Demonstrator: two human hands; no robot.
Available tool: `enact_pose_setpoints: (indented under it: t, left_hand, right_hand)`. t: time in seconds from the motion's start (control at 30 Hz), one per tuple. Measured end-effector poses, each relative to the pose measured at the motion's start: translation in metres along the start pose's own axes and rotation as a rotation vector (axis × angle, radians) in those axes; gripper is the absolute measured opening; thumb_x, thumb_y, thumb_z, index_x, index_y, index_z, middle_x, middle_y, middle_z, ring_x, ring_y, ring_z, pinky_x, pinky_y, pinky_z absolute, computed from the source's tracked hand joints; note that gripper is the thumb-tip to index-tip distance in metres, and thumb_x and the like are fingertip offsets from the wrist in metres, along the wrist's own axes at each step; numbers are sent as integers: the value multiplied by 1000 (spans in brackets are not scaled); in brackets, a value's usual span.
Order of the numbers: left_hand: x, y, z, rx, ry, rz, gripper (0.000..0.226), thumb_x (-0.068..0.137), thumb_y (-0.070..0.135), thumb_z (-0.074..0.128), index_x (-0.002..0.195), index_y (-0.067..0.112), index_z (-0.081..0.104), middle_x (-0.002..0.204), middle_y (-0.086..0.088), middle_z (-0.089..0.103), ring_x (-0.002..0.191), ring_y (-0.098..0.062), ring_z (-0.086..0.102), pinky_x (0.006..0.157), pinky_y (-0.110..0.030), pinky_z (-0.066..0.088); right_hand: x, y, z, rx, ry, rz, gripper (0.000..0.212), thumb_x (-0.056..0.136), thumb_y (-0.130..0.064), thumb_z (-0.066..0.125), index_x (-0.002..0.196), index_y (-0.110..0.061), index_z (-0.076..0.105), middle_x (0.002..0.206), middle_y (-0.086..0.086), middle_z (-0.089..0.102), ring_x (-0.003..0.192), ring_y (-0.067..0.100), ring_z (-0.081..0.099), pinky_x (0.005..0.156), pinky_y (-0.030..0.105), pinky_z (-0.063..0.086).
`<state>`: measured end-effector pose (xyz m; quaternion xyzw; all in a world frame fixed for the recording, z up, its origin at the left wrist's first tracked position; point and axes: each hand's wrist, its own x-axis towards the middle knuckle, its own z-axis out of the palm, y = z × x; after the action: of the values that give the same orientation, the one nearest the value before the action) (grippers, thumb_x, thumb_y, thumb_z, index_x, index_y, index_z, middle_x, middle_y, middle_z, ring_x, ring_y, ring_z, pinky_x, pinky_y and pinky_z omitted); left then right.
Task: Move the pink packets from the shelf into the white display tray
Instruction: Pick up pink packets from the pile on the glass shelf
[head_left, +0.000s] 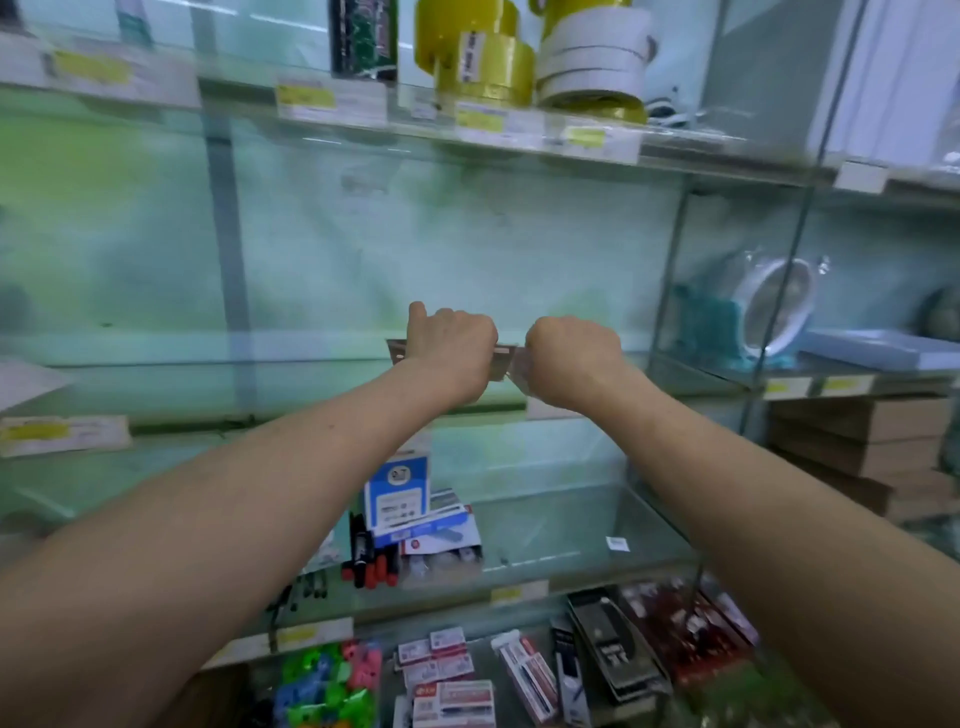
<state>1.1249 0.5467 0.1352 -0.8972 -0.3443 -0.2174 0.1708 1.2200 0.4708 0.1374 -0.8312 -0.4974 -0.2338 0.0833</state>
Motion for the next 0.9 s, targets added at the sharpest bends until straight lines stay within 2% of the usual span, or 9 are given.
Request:
enact_pose_setpoints:
  t: [0.2,0.37,0.43,0.5,0.6,0.7,0.8,0.83,0.9]
  left_hand:
    - [-24,88,-10,-55,-16,122,22,78,2,50,84,24,50,82,-1,54,89,-26,52,90,-36,29]
    - [-57,160,-2,-75,-114,239,17,84,8,51,85,25,52,105,-6,65,107,-26,56,96,-35,29]
    - [-68,187,6,-78,-140,277,18,86,10,51,97,20,61,111,-8,65,111,-27,56,97,-34,28]
    - [-80,213,14,-72,-152,322,23,88,11,50,105,17,63,112,-7,66,112,-25,56,97,-35,28]
    - [-95,249,25,-81,-157,409,23,90,13,49,106,18,64,113,-7,66,113,-26,56,98,-36,28]
    - [-106,282,34,-95,-185,487,22,91,15,48,107,19,63,116,-7,65,115,-26,55,98,-37,28]
    - [-112,313,42,-91,-211,553,23,89,15,51,108,19,62,117,-6,65,116,-24,54,98,-36,27]
    - [-112,323,44,-94,-217,574,23,88,17,52,109,19,63,118,-6,65,117,-25,54,99,-36,27]
    - [-111,343,46,-110,-229,607,23,91,19,50,111,18,63,120,-7,64,119,-26,53,102,-38,26]
  right_hand:
    - [-65,65,-10,-19,-75,137,5,90,-21,51,92,-17,51,96,6,59,84,28,54,69,27,36]
    - [-131,118,-5,-11,-190,262,28,95,-29,51,115,-11,58,121,10,61,111,30,59,78,29,40]
    - [-156,136,0,2,-235,323,32,95,-32,51,118,-10,58,125,11,60,114,31,57,85,32,44]
    - [-178,153,6,-13,-280,378,30,95,-30,51,115,-9,58,122,11,61,111,31,58,83,34,45]
    - [-208,177,11,-48,-335,445,25,95,-22,50,115,-8,56,120,11,60,108,30,58,77,34,43]
    - [-235,201,14,-59,-354,516,30,97,-24,49,120,-6,54,126,13,57,115,31,56,83,35,44]
    - [-255,225,26,-65,-398,585,27,97,-29,49,112,-8,58,113,12,61,106,29,59,80,34,46]
    - [-259,235,31,-64,-420,610,24,98,-32,49,101,-10,59,97,9,62,93,26,61,75,32,44]
    - [-266,252,37,-60,-462,670,30,99,-34,46,79,-12,47,72,5,49,68,22,51,67,30,42]
